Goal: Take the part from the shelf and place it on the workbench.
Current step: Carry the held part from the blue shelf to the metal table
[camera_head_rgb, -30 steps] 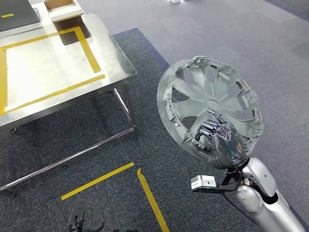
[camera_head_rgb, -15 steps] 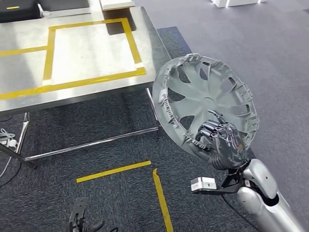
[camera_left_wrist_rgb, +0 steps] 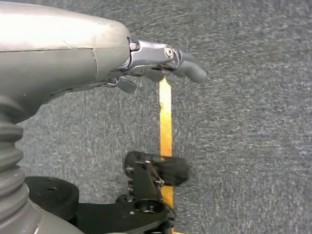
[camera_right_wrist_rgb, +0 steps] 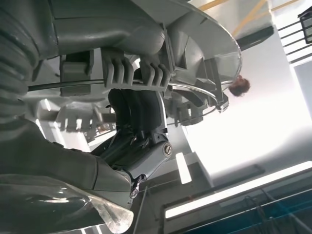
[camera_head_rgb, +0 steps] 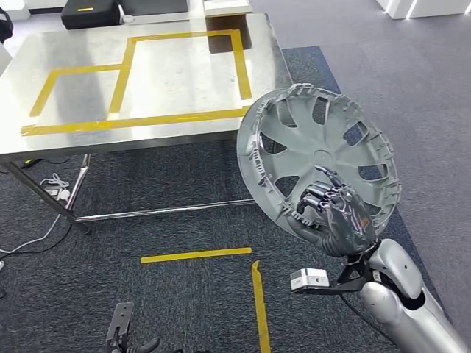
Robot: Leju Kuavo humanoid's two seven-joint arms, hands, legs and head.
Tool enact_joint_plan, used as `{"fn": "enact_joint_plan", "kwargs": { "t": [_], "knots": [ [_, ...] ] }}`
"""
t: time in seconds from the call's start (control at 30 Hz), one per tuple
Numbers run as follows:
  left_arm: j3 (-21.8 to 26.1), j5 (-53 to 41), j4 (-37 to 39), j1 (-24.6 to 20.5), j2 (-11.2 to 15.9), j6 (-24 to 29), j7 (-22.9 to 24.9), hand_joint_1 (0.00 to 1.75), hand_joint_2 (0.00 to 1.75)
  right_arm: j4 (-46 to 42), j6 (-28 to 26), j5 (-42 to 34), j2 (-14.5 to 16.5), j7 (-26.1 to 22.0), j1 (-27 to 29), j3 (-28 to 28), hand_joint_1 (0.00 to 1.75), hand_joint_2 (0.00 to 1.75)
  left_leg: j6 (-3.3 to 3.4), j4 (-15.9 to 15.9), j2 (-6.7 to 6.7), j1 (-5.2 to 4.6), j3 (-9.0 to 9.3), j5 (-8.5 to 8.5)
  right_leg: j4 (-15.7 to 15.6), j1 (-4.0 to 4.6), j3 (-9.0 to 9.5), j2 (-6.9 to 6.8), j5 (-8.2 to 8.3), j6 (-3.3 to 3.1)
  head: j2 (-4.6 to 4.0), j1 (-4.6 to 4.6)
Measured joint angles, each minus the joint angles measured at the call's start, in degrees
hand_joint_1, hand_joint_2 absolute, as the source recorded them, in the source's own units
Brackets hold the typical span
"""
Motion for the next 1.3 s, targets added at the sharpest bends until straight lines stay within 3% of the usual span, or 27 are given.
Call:
{"fn": "enact_joint_plan", "kwargs": {
  "t": [0.07, 0.1, 0.13, 0.2, 0.27, 0.33, 0.4, 0.47, 0.53, 0.57, 0.6, 0.7, 0.77, 0.83, 0.87, 0.93, 1.0, 1.07, 1.1, 1.13, 1.2, 1.23, 1.3],
  "knots": [
    [-0.07, -0.4, 0.03, 0.1, 0.0, 0.1, 0.0, 0.0, 1.75, 0.0, -0.12, -0.01, -0.03, 0.09, -0.02, 0.17, 1.75, 1.75, -0.09, 3.75, 0.23, 0.19, -1.58, -0.62, 0.01, 0.1, 0.18, -1.42, -0.18, -0.12, 0.0, -0.02],
    [-0.14, -0.61, 0.04, 0.15, 0.0, 0.15, 0.0, 0.0, 1.75, -0.01, -0.16, -0.02, -0.03, 0.1, -0.04, 0.3, 1.75, 1.75, 0.02, 2.42, 0.38, 0.2, -0.79, 0.58, 0.01, 0.15, 0.34, -2.09, -0.29, -0.1, 0.0, -0.03],
    [-0.23, -0.77, 0.05, 0.15, 0.0, 0.2, 0.0, 0.0, 1.75, -0.02, -0.2, -0.02, -0.04, 0.11, -0.08, 0.4, 1.75, 1.75, 0.28, -0.86, 0.89, 0.11, 0.99, 2.45, 0.01, 0.21, 0.57, -2.75, -0.45, -0.05, 0.0, -0.02],
    [-0.36, -0.89, 0.06, -0.01, 0.02, 0.26, 0.01, 0.0, 1.75, -0.05, -0.24, -0.06, -0.08, 0.17, -0.2, 0.54, 1.75, 1.75, 1.19, -8.44, 3.73, -0.64, 4.94, 5.02, 0.04, 0.46, 0.99, -3.97, -0.85, 0.25, 0.0, -0.03],
    [-0.4, -0.95, 0.06, -0.24, 0.01, 0.32, 0.06, 0.0, 1.75, -0.1, -0.29, -0.1, -0.25, 0.3, -0.29, 0.67, 1.75, 1.75, 1.96, -11.85, 5.52, -1.37, 6.43, 5.27, -0.05, 0.8, 1.19, -5.26, -1.18, 0.73, 0.0, -0.01],
    [-0.42, -0.97, 0.07, -0.22, 0.04, 0.42, 0.18, 0.0, 1.75, -0.13, -0.31, -0.13, -0.4, 0.41, -0.45, 0.76, 1.75, 1.75, 2.46, -12.31, 4.33, -1.37, 6.38, 5.29, -0.25, 0.92, 1.38, -6.42, -1.51, 1.3, 0.0, 0.0],
    [-0.43, -0.98, 0.09, -0.15, 0.04, 0.51, 0.31, 0.0, 1.75, -0.22, -0.33, -0.17, -0.46, 0.41, -0.7, 0.83, 1.75, 1.75, 3.06, -12.84, 2.88, -1.01, 6.59, 5.57, 1.09, 0.66, 0.92, -4.35, -2.86, 1.78, 0.0, 0.11],
    [-0.48, -0.99, 0.11, -0.3, -0.09, 0.55, 0.4, 0.0, 1.75, -0.32, -0.38, -0.21, -0.67, 0.41, -0.75, 0.88, 1.75, 1.75, 3.51, -13.09, 1.37, -0.74, 6.72, 5.73, 7.07, 0.43, -1.93, -0.69, -5.97, 2.05, 0.0, 0.45],
    [-0.56, -0.99, 0.13, -0.33, -0.22, 0.57, 0.54, 0.0, 1.75, -0.36, -0.43, -0.2, -0.89, 0.44, -0.67, 1.01, 1.75, 1.75, 3.7, -13.06, -0.28, -0.7, 6.72, 5.71, 14.36, 0.42, -5.99, 0.54, -8.45, 2.24, 0.0, 0.65],
    [-0.6, -0.98, 0.14, -0.28, -0.26, 0.57, 0.59, 0.0, 1.75, -0.36, -0.45, -0.16, -0.95, 0.46, -0.65, 1.11, 1.75, 1.75, 3.71, -13.04, -1.1, -0.68, 6.75, 5.69, 15.82, 0.4, -7.2, 0.63, -8.22, 2.34, 0.0, 0.67],
    [-0.63, -0.98, 0.14, -0.22, -0.26, 0.58, 0.63, 0.0, 1.75, -0.36, -0.48, -0.1, -0.98, 0.51, -0.65, 1.21, 1.75, 1.75, 3.68, -12.99, -1.94, -0.64, 6.8, 5.66, 15.0, 0.35, -7.34, 0.69, -6.81, 2.44, 0.0, 0.65],
    [-0.77, -0.96, 0.15, -0.21, -0.31, 0.61, 0.6, 0.0, 1.75, -0.36, -0.68, 0.38, -1.05, 0.97, -0.65, 1.36, 1.75, 1.75, 3.16, -12.37, -4.24, -0.45, 6.76, 5.35, 4.52, -0.2, -3.49, 2.77, -0.61, 2.68, 0.0, 0.72],
    [-0.83, -0.94, 0.15, -0.12, -0.35, 0.59, 0.49, 0.0, 1.75, -0.34, -0.83, 0.71, -1.15, 1.45, -0.62, 1.46, 1.75, 1.75, 2.54, -11.98, -5.25, -0.41, 6.33, 5.29, 0.97, -0.36, -1.73, 4.18, 0.22, 2.33, 0.0, 0.77],
    [-0.83, -0.91, 0.15, 0.19, -0.29, 0.56, 0.3, 0.0, 1.75, -0.34, -0.95, 0.72, -1.22, 1.8, -0.57, 1.57, 1.75, 1.75, 1.92, -12.02, -5.9, -0.3, 6.02, 5.48, 0.75, -0.28, -1.39, 3.99, 0.17, 1.56, 0.0, 0.77],
    [-0.83, -0.9, 0.16, 0.35, -0.25, 0.55, 0.19, 0.0, 1.75, -0.35, -1.04, 0.66, -1.22, 1.88, -0.52, 1.59, 1.75, 1.75, 1.58, -11.8, -5.35, -0.34, 5.91, 5.3, 0.6, -0.3, -1.27, 3.72, 0.28, 1.23, 0.0, 0.73],
    [-0.85, -0.93, 0.18, 0.32, -0.17, 0.51, 0.04, 0.0, 1.75, -0.36, -1.41, 0.55, -1.24, 1.9, -0.35, 1.55, 1.75, 1.75, 0.93, -8.92, -2.8, -0.43, 4.76, 3.47, 0.35, -0.4, -0.86, 3.02, 0.37, 0.56, 0.0, 0.38],
    [-0.89, -0.97, 0.19, 0.12, -0.2, 0.47, -0.01, 0.0, 1.75, -0.36, -1.79, 0.5, -1.32, 1.91, 0.03, 1.37, 1.75, 1.75, 0.42, -1.9, -0.4, -0.23, 1.65, 0.1, 0.33, -0.23, -0.57, 2.24, 0.2, 0.11, 0.0, 0.09],
    [-0.9, -0.98, 0.21, 0.15, -0.2, 0.46, -0.02, 0.0, 1.75, -0.36, -1.98, 0.48, -1.39, 1.97, 0.43, 1.2, 1.75, 1.75, 0.24, 3.61, 0.12, 0.06, -0.91, -1.51, 0.34, -0.13, -0.43, 1.67, 0.02, -0.06, 0.0, 0.09],
    [-0.9, -0.99, 0.22, 0.2, -0.2, 0.46, -0.02, 0.0, 1.75, -0.36, -2.02, 0.47, -1.4, 1.98, 0.54, 1.16, 1.75, 1.75, 0.27, 3.55, 0.15, 0.14, -0.86, -0.8, 0.34, -0.12, -0.33, 1.54, -0.07, -0.06, 0.0, 0.08],
    [-0.9, -0.99, 0.23, 0.22, -0.19, 0.46, -0.02, 0.0, 1.75, -0.36, -2.06, 0.47, -1.4, 1.97, 0.59, 1.14, 1.75, 1.75, 0.41, 1.21, 0.15, 0.17, 0.28, 0.9, 0.34, -0.11, -0.18, 1.47, -0.18, 0.0, 0.0, 0.08],
    [-0.91, -1.04, 0.23, 0.14, -0.16, 0.48, -0.05, 0.0, 1.75, -0.37, -2.09, 0.47, -1.4, 1.92, 0.61, 1.11, 1.75, 1.75, 0.97, -6.22, 0.17, -0.02, 4.05, 4.35, 0.33, -0.03, 0.18, 1.37, -0.48, 0.28, 0.0, 0.08],
    [-0.91, -1.13, 0.23, 0.06, -0.14, 0.54, -0.07, 0.0, 1.75, -0.37, -2.13, 0.46, -1.42, 1.91, 0.64, 1.08, 1.75, 1.75, 1.28, -9.29, 0.18, -0.17, 5.56, 5.09, 0.34, 0.04, 0.25, 1.32, -0.63, 0.5, 0.0, 0.08],
    [-0.93, -1.33, 0.24, -0.02, -0.1, 0.69, -0.08, 0.0, 1.75, -0.39, -2.24, 0.45, -1.48, 1.91, 0.86, 0.94, 1.75, 1.75, 1.72, -11.5, 0.15, -0.47, 6.6, 4.75, 0.18, 0.12, 0.18, 1.19, -0.72, 1.09, 0.0, 0.13]
  ]
}}
